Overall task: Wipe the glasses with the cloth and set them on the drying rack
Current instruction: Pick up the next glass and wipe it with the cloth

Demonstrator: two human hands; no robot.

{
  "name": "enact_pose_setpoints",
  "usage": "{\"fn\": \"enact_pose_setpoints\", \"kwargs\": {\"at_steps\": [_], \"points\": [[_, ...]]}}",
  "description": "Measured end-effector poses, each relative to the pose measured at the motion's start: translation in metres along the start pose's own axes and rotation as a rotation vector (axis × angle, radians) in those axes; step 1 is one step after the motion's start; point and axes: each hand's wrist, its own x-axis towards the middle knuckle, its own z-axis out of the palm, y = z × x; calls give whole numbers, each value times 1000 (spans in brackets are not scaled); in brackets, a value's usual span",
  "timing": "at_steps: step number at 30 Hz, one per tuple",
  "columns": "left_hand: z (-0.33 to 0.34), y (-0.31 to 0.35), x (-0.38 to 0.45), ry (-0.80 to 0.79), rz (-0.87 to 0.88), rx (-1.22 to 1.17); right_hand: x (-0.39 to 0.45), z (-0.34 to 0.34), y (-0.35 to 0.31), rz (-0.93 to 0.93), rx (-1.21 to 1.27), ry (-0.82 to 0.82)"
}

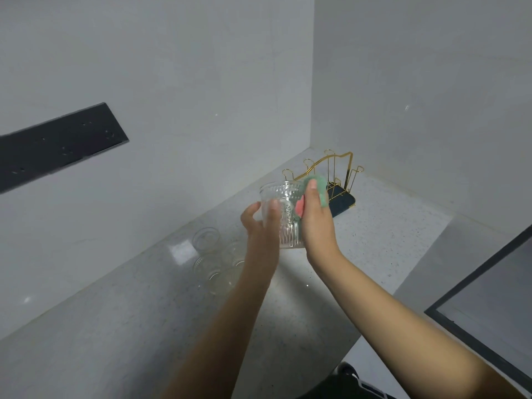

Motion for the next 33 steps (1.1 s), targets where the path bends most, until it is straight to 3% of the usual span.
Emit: {"fn": "enact_pose_setpoints", "kwargs": {"at_steps": [3, 6, 8, 11, 17, 20, 23, 28, 30, 33], "points": [[-5, -1, 1, 27, 13, -24, -8, -1, 6, -118, -87, -87], [-16, 6, 4, -195, -112, -287, -19, 0, 14, -207, -85, -196], [-23, 3, 4, -314, -142, -350, -15, -2, 10, -117, -9, -138], [-17, 1, 0, -410, -87, -251, -2, -8, 3, 30, 9, -61], [-15, 0, 7, -34, -3, -240, -21, 7, 19, -146, 4, -192], [-15, 8, 4, -107, 1, -162, -20, 10, 17, -164, 43, -147], [-19, 6, 5, -322, 23, -226, -20, 12, 12, -109, 21, -114], [-24, 0, 8, -439, -119, -435, -4, -3, -1, 163, 322, -62], [-22, 0, 9, -384, -80, -389, -8, 0, -1, 118, 295, -82], [-15, -1, 9, -154, 1, -295, -21, 9, 11, -42, 136, -92]]}}
